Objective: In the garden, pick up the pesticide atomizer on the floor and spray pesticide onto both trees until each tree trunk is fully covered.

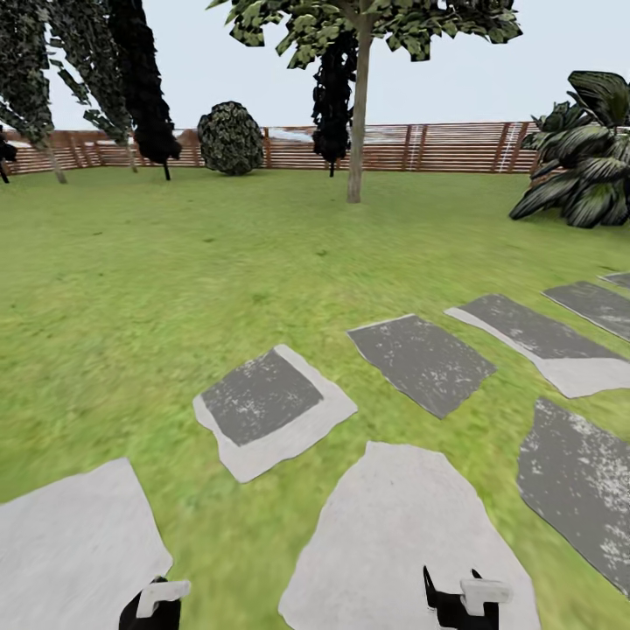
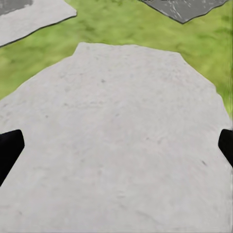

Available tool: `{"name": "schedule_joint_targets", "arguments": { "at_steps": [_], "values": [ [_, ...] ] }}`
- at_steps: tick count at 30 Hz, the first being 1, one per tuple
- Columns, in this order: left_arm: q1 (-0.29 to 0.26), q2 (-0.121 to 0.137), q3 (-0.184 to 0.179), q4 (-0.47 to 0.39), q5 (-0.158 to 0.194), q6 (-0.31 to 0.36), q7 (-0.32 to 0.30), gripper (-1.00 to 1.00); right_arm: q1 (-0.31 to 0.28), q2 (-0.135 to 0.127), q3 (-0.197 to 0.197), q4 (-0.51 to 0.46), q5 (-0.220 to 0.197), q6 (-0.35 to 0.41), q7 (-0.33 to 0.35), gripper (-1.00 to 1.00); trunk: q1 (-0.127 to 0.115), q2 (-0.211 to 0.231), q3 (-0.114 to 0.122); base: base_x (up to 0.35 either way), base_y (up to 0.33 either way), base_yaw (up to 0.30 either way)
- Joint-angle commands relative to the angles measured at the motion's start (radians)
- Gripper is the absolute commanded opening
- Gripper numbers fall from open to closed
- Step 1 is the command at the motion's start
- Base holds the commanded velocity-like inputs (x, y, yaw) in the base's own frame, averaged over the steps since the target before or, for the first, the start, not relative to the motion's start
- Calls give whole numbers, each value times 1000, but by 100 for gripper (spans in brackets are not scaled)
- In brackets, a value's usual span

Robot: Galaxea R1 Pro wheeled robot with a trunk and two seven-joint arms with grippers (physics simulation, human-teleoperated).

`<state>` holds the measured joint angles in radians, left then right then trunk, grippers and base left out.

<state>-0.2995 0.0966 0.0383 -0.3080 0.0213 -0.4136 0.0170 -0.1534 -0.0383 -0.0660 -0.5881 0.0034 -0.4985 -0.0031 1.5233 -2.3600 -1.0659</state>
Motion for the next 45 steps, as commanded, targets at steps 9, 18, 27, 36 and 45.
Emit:
{"name": "schedule_joint_targets", "arguments": {
  "at_steps": [9, 18, 27, 36, 45],
  "values": [
    [-1, 0, 0, 1, 0, 0, 0, -100, 0, 0, 0, -1, 0, 0, 0, 100, 0, 0, 8, 333, 0, -265],
    [0, 0, -1, 1, -1, 0, 0, -100, 0, 0, 0, -1, 1, 0, 0, 100, 0, 0, 18, 286, 0, -225],
    [0, 0, -1, 1, 0, -1, 0, -100, 0, 0, 0, -2, 1, 0, 1, 100, 0, 0, 29, 30, 0, -180],
    [0, -3, 0, 1, -1, 0, 0, -100, 0, 0, 0, -1, 3, 0, 1, 100, 0, 0, 42, 1, 0, -107],
    [0, -4, 0, 2, -1, 2, 0, -100, 0, 0, 0, -1, 3, 0, 1, 100, 0, 0, 56, 208, 0, -70]
  ]
}}
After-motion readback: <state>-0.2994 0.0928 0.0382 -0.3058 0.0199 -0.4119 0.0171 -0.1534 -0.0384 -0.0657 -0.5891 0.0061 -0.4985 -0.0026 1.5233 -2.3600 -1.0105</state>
